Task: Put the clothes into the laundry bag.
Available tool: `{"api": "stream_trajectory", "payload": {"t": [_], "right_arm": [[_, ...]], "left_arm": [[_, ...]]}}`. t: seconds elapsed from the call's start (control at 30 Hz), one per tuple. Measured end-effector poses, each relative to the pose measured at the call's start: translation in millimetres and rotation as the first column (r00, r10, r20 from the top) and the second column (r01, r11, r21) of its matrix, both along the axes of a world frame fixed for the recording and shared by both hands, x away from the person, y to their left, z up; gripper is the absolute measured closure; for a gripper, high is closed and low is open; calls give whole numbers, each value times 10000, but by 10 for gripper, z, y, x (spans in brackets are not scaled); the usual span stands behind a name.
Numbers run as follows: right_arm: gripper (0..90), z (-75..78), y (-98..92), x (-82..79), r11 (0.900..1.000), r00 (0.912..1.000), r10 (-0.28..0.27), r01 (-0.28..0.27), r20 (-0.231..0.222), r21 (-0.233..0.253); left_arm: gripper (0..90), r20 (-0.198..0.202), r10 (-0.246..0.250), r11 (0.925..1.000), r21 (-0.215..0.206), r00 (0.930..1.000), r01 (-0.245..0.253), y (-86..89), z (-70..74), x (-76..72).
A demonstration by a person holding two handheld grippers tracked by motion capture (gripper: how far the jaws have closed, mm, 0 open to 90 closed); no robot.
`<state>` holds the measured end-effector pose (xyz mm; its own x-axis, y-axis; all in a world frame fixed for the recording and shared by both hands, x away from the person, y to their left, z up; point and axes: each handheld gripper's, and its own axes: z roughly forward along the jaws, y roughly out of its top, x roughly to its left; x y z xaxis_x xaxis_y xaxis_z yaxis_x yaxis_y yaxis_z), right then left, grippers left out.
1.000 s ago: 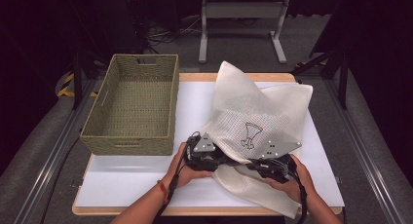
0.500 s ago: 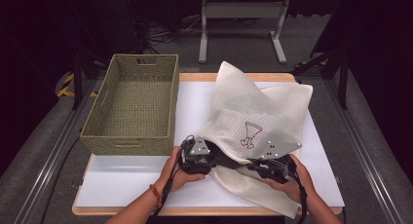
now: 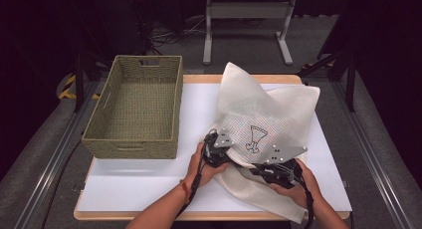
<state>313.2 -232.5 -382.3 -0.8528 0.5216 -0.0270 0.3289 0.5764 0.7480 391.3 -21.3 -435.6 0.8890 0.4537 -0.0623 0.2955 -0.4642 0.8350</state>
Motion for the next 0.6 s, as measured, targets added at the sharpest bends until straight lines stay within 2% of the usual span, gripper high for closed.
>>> {"api": "stream_trajectory", "payload": {"t": [0.03,0.1,0.13,0.17,0.2,0.27,0.3,0.33,0.43,0.47,0.53,0.57,0.6], "right_arm": [[841,4,-11,3,10000,10000,0,0,-8,-12],[842,8,-34,10,10000,9999,-54,54,-89,42],[842,8,-34,10,10000,9999,-54,54,-89,42],[842,7,-56,18,9999,9999,-107,107,-128,26],[842,7,-56,18,9999,9999,-107,107,-128,26],[841,8,-75,22,9999,9998,-103,103,-161,0],[842,11,-82,23,10000,9998,-96,96,-182,-22],[842,12,-89,25,9999,9998,-100,100,-194,12],[842,12,-94,24,10000,9997,-71,72,-240,62],[842,6,-85,23,10000,9996,-33,34,-283,50],[840,-17,-63,20,10000,9994,19,-19,-348,-18],[840,-28,-54,18,10000,9991,74,-74,-406,-7],[840,-40,-43,21,9999,9989,136,-137,-460,-19]], "left_arm": [[865,-265,-152,9985,-523,9995,138,-114,-11,-6],[865,-400,-435,9948,-940,9982,396,-212,-2,-31],[865,-400,-435,9948,-940,9982,396,-212,-2,-31],[866,-555,-697,9887,-1367,9960,616,-290,7,-65],[866,-555,-697,9887,-1367,9960,616,-290,7,-65],[867,-539,-1191,9817,-1557,9914,1094,-365,23,-104],[867,-566,-1446,9759,-1729,9879,1330,-383,25,-118],[866,-550,-1505,9739,-1796,9871,1385,-393,27,-131],[861,-505,-1360,9777,-1684,9894,1258,-326,31,-129],[856,-480,-1322,9809,-1497,9901,1238,-280,33,-127],[814,-488,-1384,9813,-1419,9892,1303,-156,22,-127],[784,-488,-1384,9813,-1419,9892,1303,-156,22,-127],[739,-345,-1380,9849,-1100,9898,1334,-39,15,-135]]}}
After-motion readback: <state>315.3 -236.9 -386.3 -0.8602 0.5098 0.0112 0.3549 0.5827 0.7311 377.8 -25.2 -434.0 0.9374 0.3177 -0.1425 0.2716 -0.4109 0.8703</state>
